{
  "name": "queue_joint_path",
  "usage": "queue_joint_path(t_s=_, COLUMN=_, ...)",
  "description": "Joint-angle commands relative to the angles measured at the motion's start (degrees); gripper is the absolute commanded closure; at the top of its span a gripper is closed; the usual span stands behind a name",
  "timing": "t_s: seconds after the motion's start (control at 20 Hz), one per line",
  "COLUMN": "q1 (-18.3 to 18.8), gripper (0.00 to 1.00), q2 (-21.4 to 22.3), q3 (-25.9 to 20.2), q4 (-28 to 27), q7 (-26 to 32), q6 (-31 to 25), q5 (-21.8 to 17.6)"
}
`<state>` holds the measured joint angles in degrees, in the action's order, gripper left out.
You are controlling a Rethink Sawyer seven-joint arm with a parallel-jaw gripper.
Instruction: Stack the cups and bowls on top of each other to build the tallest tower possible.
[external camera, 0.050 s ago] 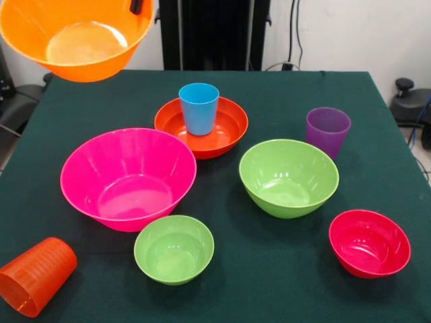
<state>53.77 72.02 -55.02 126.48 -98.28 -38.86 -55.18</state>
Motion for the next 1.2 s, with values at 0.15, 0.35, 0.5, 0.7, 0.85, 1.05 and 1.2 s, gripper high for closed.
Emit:
queue_joint_path(t_s=0.15, q1=-8.54, gripper=1.0, q2=-1.64, q3=10.55, q4=-3.92, q7=-12.94, q6=-8.63, q5=-4.66)
queue_joint_path(t_s=0.35, q1=-11.62, gripper=1.0, q2=-2.51, q3=13.15, q4=-4.62, q7=-15.31, q6=-8.13, q5=-3.32)
queue_joint_path(t_s=0.5, q1=-14.44, gripper=1.0, q2=-3.6, q3=14.83, q4=-5.68, q7=-17.58, q6=-8.53, q5=-2.87)
queue_joint_path(t_s=0.7, q1=-17.53, gripper=1.0, q2=-4.61, q3=17.1, q4=-6.85, q7=-19.2, q6=-8.32, q5=-1.74)
queue_joint_path(t_s=0.85, q1=-19.21, gripper=1.0, q2=-4.81, q3=18.41, q4=-7.39, q7=-19.49, q6=-8.0, q5=-0.23)
queue_joint_path(t_s=1.05, q1=-21.12, gripper=1.0, q2=-5.69, q3=19.8, q4=-8.59, q7=-19.87, q6=-7.71, q5=1.86)
queue_joint_path(t_s=1.2, q1=-22.9, gripper=1.0, q2=-6.47, q3=20.81, q4=-9.87, q7=-20.38, q6=-8.07, q5=2.97)
